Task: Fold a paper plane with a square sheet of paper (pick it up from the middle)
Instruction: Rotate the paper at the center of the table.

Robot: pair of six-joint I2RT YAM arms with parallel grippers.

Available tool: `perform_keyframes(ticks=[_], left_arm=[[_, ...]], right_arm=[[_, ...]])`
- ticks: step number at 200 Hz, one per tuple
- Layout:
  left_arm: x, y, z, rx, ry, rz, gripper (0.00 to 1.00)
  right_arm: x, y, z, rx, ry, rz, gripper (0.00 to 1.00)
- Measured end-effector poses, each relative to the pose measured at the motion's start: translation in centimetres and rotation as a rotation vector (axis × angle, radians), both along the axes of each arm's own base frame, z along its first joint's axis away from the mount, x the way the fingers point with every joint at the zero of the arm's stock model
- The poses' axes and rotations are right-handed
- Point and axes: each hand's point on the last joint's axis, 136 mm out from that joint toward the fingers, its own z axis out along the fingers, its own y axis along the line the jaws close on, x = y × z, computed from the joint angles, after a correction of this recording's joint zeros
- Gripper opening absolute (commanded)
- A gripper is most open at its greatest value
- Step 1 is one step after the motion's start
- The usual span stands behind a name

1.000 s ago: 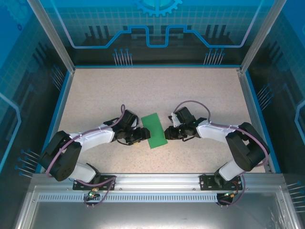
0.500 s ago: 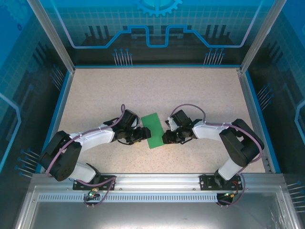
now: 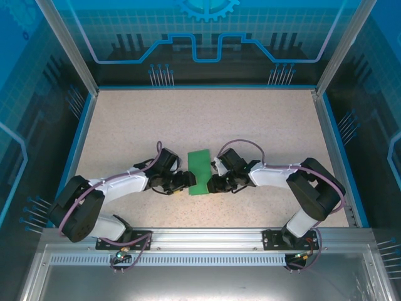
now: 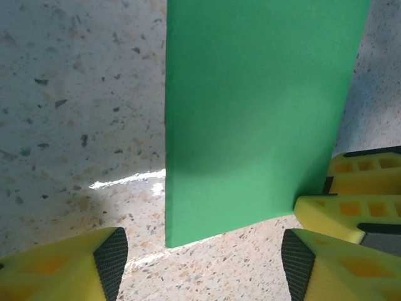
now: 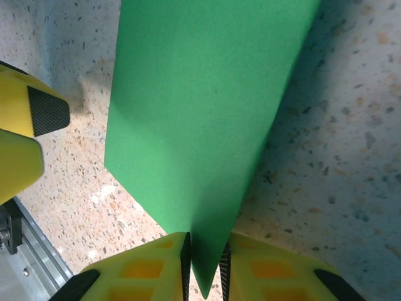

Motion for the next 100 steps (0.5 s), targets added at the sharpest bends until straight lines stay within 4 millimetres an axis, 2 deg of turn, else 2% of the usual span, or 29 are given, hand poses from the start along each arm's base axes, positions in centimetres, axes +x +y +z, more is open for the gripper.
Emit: perform_keyframes(ticks=[51, 100], left_arm=[[-0.2, 0.1, -0.5, -0.012, 0.017, 0.028, 0.61], [0.1, -0.6, -0.3, -0.028, -0.002, 0.021, 0.56]], right_arm=[[-0.3, -0.4, 0.7, -0.007, -0.012, 0.007, 0.32], [0.4, -1.6, 1.1, -0.039, -0.033, 0.002, 0.26]])
